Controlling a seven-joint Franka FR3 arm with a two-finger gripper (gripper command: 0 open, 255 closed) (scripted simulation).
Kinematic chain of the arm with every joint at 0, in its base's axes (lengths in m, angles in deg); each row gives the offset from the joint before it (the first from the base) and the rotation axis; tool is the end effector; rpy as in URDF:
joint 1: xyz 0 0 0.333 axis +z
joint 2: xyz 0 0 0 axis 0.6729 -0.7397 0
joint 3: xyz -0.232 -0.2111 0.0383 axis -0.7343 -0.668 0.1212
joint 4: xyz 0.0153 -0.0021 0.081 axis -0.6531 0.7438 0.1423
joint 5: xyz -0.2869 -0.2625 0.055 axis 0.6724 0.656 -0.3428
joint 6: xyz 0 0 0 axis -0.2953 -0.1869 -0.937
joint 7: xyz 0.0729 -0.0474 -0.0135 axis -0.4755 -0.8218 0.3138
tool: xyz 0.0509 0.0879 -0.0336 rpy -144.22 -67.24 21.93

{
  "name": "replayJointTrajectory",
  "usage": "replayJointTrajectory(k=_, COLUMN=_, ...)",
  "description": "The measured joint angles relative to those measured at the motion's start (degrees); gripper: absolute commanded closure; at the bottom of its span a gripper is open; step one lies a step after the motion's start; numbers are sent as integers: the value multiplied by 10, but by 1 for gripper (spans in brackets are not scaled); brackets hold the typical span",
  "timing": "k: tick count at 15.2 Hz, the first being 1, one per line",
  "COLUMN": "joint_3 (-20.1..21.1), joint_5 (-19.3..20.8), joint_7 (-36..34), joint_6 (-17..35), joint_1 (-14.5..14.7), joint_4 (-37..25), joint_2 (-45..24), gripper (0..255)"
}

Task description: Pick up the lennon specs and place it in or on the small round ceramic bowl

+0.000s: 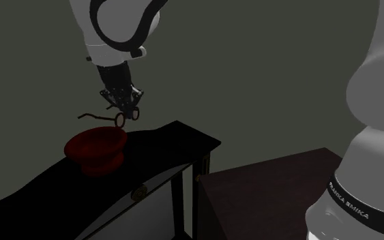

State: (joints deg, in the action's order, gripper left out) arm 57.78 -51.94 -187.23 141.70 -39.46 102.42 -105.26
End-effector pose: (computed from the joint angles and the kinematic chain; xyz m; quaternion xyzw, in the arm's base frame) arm 0.3894 0.4444 0.3177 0.9616 -0.2613 0.0800 0.0245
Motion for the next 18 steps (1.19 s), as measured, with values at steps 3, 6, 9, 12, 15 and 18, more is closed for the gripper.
replayJointTrajectory(k=3, joint_3=-17, joint_5=27, joint_7=-34, joint_6=-40, joint_1=62, joint_4=-73, joint_2=-56, gripper=255)
replayJointTrajectory(k=6, joint_3=-32, joint_5=47, joint_7=-50, joint_6=-49, joint_1=93, joint_4=-106, joint_2=-90, gripper=255)
replayJointTrajectory(k=9, joint_3=-42, joint_5=60, joint_7=-61, joint_6=-38, joint_1=102, joint_4=-106, joint_2=-105, gripper=255)
replayJointTrajectory(k=12, joint_3=-53, joint_5=75, joint_7=-72, joint_6=-24, joint_1=110, joint_4=-103, joint_2=-121, gripper=255)
replayJointTrajectory(k=15, joint_3=-56, joint_5=80, joint_7=-75, joint_6=-19, joint_1=112, joint_4=-102, joint_2=-125, gripper=0)
replayJointTrajectory(k=18, joint_3=-32, joint_5=26, joint_7=-13, joint_6=-72, joint_1=85, joint_4=-148, joint_2=-134, gripper=0)
